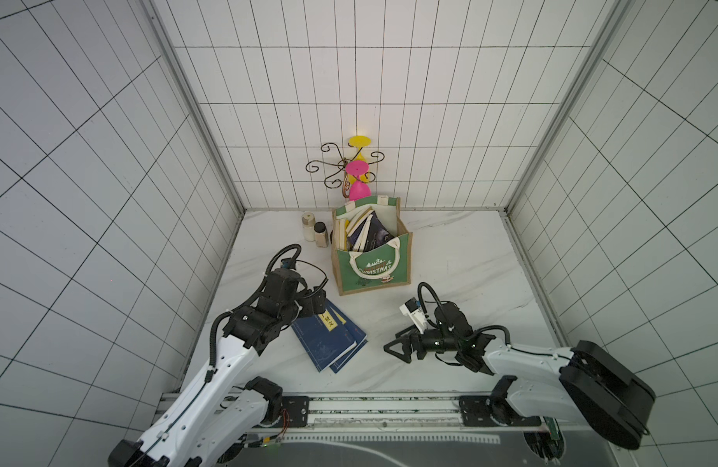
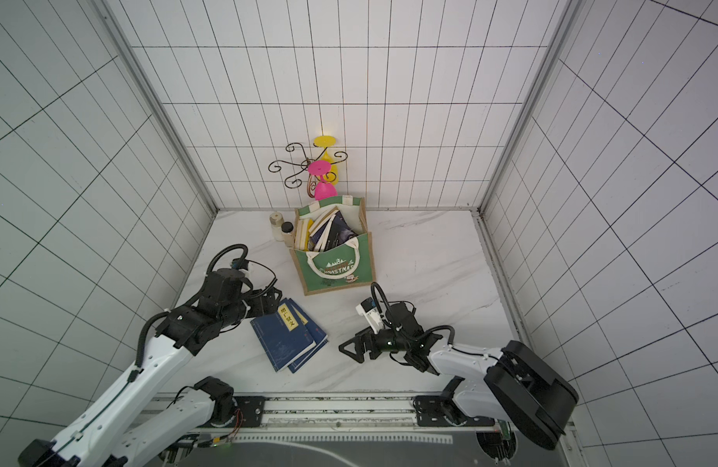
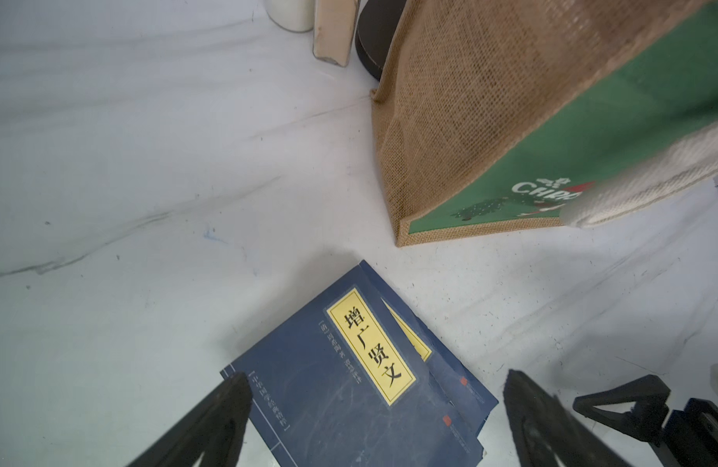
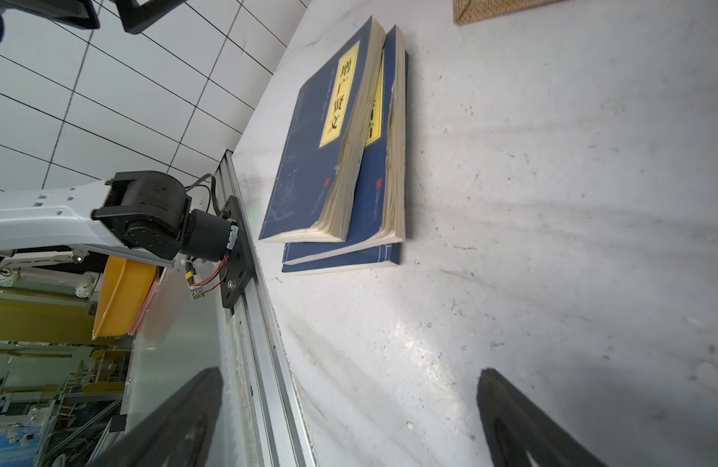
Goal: Put the books into the canvas bag
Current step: Pick up the book from the book.
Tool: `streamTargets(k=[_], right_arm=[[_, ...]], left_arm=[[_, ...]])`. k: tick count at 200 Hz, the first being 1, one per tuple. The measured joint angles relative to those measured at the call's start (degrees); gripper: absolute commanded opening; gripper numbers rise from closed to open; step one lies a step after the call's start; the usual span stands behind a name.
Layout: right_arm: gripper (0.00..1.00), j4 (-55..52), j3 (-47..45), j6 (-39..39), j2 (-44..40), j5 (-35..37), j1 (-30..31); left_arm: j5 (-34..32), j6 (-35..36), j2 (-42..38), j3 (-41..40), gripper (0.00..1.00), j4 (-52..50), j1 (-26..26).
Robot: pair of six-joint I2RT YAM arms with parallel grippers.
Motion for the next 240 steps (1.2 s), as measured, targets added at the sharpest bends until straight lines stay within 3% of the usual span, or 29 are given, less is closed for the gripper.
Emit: streamTargets(k=[65, 131, 185, 240], right_arm=[[0.99, 6.1, 8.9, -0.4, 13.1, 2.0, 4.0], [0.99, 7.3, 15.3, -1.6, 18.2, 2.4, 5.7], [0.99, 7.3, 22.3, -2.3, 25.7, 2.3, 9.6], [0.99, 7.8, 25.4, -2.2, 31.0, 1.7, 10.3]], left_arm=[[4.9, -14.4, -3.6, -15.8, 0.97, 5.8, 1.3], [5.4, -23.5, -6.4, -25.7, 0.97, 10.0, 1.3], [8.9, -26.6, -8.2, -30.9, 0.86, 19.4, 1.6], [10.2, -27.3, -13.0, -32.6, 0.73, 20.6, 1.9]])
